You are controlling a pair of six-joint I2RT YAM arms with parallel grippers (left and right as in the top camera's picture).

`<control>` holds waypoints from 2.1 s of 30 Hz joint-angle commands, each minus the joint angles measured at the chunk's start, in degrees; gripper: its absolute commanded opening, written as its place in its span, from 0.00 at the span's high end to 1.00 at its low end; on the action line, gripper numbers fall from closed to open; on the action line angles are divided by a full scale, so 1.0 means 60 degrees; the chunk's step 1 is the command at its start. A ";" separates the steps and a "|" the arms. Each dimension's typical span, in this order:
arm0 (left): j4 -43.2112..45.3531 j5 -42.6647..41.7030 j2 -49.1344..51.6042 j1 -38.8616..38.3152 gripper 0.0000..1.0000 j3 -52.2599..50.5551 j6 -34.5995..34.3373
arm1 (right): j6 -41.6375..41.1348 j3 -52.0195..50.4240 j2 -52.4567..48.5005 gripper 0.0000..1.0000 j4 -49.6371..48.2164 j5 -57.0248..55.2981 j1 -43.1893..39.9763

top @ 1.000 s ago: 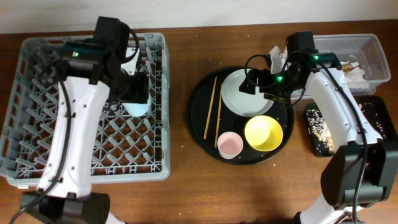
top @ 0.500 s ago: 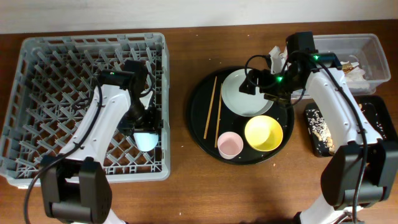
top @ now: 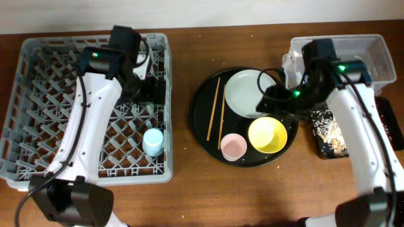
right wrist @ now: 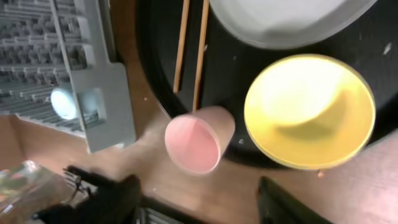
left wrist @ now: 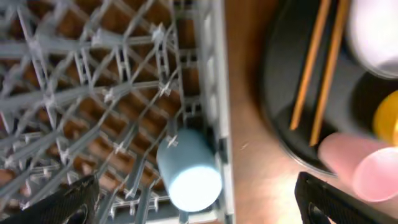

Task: Sort waste into correct bins and load items into the dishwasher rack
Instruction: 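Grasp the pink cup with the right gripper and lift it, then hand the pink cup from the right gripper to the left gripper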

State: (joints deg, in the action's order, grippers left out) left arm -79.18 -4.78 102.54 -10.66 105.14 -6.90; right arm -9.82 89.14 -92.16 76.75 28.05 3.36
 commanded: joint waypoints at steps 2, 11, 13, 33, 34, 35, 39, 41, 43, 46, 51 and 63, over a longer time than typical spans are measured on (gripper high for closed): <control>0.0579 -0.0532 -0.0036 -0.0011 0.01 0.0259 0.0007 | -0.0849 -0.0361 -0.0025 0.53 0.0280 -0.2310 0.1559; 0.1519 -0.0525 -0.0036 -0.0011 0.01 0.0259 0.0011 | -0.2634 -0.2714 -0.0339 0.74 -0.2182 -0.3636 0.3253; 0.1563 -0.0525 -0.0036 -0.0011 0.01 0.0259 0.0011 | -0.2634 -0.2914 -0.0637 0.77 -0.2302 -0.3639 0.3253; 0.1555 -0.0492 -0.0036 -0.0011 0.01 0.0259 0.0011 | -0.2626 -0.3144 -0.0954 0.83 -0.2441 -0.3348 0.3253; 0.1555 -0.0492 -0.0036 -0.0011 0.01 0.0259 0.0011 | -0.2626 -0.3144 -0.0954 0.87 -0.2441 -0.3348 0.3253; 0.1555 -0.0492 -0.0036 -0.0011 0.01 0.0259 0.0011 | -0.2626 -0.3144 -0.0954 0.96 -0.2437 -0.3344 0.3253; 0.1555 -0.0492 -0.0036 -0.0011 0.01 0.0259 0.0011 | -0.2630 -0.3289 -0.0954 0.77 -0.2539 -0.3253 0.3377; 0.1552 -0.0492 -0.0036 -0.0011 0.01 0.0259 0.0015 | -0.2630 -0.3293 -0.0954 0.77 -0.2623 -0.3249 0.3377; 0.1555 -0.0492 -0.0036 -0.0011 0.01 0.0259 0.0011 | -0.2630 -0.3293 -0.0954 0.77 -0.2710 -0.3246 0.3377; 0.1555 -0.0495 -0.0036 -0.0011 0.01 0.0259 0.0011 | -0.2634 -0.3282 -0.0951 0.96 -0.2911 -0.3220 0.3377; 0.1596 -0.1942 -0.0036 -0.0004 0.01 0.0262 0.0015 | -0.1461 -0.1596 -0.0310 0.96 -0.2579 -0.0852 0.2674; 0.2765 -1.4236 -0.0036 0.1581 0.01 0.0259 0.2033 | -0.2728 -0.1122 0.0142 0.96 -1.0816 0.7191 0.1005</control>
State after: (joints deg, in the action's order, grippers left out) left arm -62.67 -85.56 102.56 -0.54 105.97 3.09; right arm -22.15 81.58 -91.94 14.68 69.41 7.57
